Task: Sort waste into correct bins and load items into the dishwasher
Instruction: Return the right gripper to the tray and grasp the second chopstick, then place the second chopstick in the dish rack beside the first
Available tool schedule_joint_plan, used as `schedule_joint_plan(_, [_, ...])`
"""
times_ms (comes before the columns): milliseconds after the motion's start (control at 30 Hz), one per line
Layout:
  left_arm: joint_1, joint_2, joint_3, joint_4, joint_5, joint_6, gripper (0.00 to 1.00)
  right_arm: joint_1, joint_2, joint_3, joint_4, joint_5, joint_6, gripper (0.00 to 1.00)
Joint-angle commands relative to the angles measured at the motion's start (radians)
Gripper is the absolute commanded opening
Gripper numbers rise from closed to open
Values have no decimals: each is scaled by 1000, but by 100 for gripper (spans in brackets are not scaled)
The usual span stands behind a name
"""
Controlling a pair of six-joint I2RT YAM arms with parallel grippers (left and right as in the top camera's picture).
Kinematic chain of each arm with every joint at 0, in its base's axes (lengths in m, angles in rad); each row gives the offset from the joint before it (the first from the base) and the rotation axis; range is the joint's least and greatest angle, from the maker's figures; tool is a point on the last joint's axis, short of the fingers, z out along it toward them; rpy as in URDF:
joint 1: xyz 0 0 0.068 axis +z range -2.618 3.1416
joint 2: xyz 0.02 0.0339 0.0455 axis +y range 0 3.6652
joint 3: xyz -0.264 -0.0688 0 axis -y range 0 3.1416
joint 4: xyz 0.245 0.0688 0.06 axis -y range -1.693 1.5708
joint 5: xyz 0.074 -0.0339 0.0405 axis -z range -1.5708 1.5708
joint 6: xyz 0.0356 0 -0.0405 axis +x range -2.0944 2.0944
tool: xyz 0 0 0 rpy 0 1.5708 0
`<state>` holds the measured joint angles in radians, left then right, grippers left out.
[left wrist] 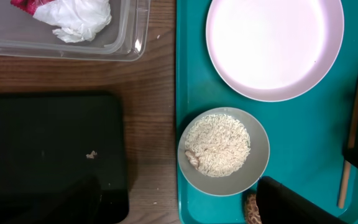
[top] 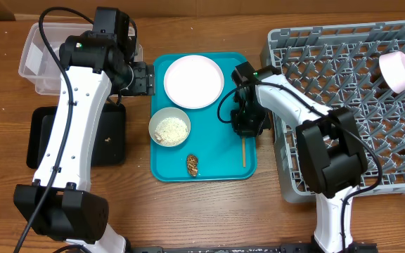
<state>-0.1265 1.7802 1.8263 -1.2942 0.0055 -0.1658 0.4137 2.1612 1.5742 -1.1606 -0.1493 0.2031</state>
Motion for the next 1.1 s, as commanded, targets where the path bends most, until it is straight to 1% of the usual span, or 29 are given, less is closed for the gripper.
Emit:
schedule_joint_plan(0, [5, -15, 16, 0, -13, -18, 82, -3, 13, -5, 3, 6, 7, 12])
schedule_joint_plan(233, [5, -15, 16, 0, -13, -18, 82, 7, 13, -5, 0, 6, 7, 11])
schedule_joint_plan(300, [5, -15, 16, 0, -13, -18, 82, 7, 13, -5, 0, 6, 8, 17])
schedule_joint_plan(633, [5, -15, 16, 1, -13, -18, 82, 7, 13, -94, 56, 6, 12, 18])
schedule_joint_plan(667, [5, -15, 16, 1, -13, -18, 82, 7, 13, -96, 57, 6, 11, 17])
schedule_joint_plan(767, [5, -15, 16, 0, -13, -18, 82, 7, 13, -93, 57, 5, 12, 4])
schedule_joint_plan(900, [5, -15, 16, 0, -13, -18, 82, 7, 13, -79, 44, 6, 11, 4])
schedule_joint_plan(1067, [5, -15, 16, 0, -13, -18, 82, 5, -20, 14, -27, 6, 6, 4])
